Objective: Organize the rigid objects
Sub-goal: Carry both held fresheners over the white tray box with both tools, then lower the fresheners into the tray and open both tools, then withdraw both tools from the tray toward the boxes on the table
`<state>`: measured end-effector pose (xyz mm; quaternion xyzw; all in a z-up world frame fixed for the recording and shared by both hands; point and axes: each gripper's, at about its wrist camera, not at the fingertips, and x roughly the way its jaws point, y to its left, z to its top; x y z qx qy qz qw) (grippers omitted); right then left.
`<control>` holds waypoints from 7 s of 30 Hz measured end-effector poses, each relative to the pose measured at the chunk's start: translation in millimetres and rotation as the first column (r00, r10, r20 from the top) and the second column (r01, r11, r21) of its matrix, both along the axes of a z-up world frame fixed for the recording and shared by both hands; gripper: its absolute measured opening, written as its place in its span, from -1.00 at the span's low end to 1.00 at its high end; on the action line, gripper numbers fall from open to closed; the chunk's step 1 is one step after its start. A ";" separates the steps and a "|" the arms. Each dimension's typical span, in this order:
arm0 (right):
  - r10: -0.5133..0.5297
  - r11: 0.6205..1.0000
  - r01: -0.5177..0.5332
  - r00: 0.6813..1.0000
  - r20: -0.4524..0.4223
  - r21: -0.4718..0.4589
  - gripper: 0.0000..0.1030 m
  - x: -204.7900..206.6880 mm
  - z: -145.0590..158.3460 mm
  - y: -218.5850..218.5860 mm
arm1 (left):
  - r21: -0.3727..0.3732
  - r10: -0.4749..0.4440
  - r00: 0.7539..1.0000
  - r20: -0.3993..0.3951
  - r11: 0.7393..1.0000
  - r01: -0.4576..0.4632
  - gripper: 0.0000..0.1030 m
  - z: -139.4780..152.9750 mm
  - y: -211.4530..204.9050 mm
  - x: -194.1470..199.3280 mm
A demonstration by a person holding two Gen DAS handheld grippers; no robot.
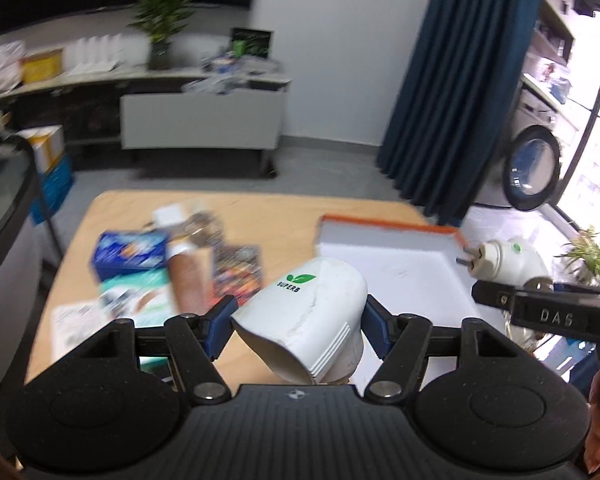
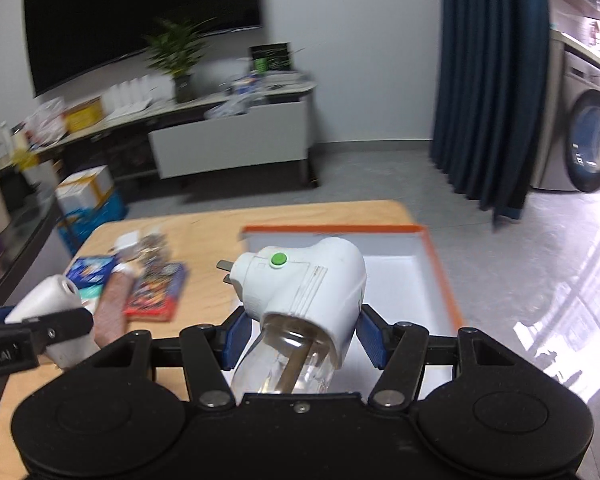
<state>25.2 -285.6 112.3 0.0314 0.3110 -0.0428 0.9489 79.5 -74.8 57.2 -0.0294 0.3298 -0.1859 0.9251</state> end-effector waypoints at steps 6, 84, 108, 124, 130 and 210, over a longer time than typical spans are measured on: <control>-0.060 0.998 0.060 0.998 0.006 0.019 0.36 -4.4 -3.7 -45.3 | -0.036 -0.037 0.999 0.017 0.999 0.038 0.30 -5.3 -40.5 7.9; -0.014 0.998 0.017 0.999 -0.043 0.056 0.19 75.4 -29.1 -86.8 | 0.021 -0.119 0.992 -0.030 0.993 0.120 0.30 -24.3 -120.3 54.9; -0.041 0.998 0.041 0.999 -0.005 0.051 -0.31 59.6 -17.9 -98.9 | 0.032 -0.088 0.994 -0.061 0.995 0.090 0.81 -41.1 -152.8 98.8; -0.037 0.998 0.037 0.999 0.004 0.048 0.63 36.0 -7.0 -74.9 | 0.123 0.000 0.999 -0.040 0.992 0.005 1.00 -7.9 -103.2 50.6; -0.007 0.999 0.007 1.000 -0.003 0.040 0.68 25.3 -4.9 -52.3 | 0.120 0.040 0.998 -0.041 0.992 -0.035 1.00 -0.2 -78.9 34.2; 0.435 0.900 -0.428 0.889 -0.145 0.081 0.74 53.9 -83.9 189.8 | 0.091 0.481 0.857 -0.186 0.877 -0.473 1.00 -68.2 177.8 28.1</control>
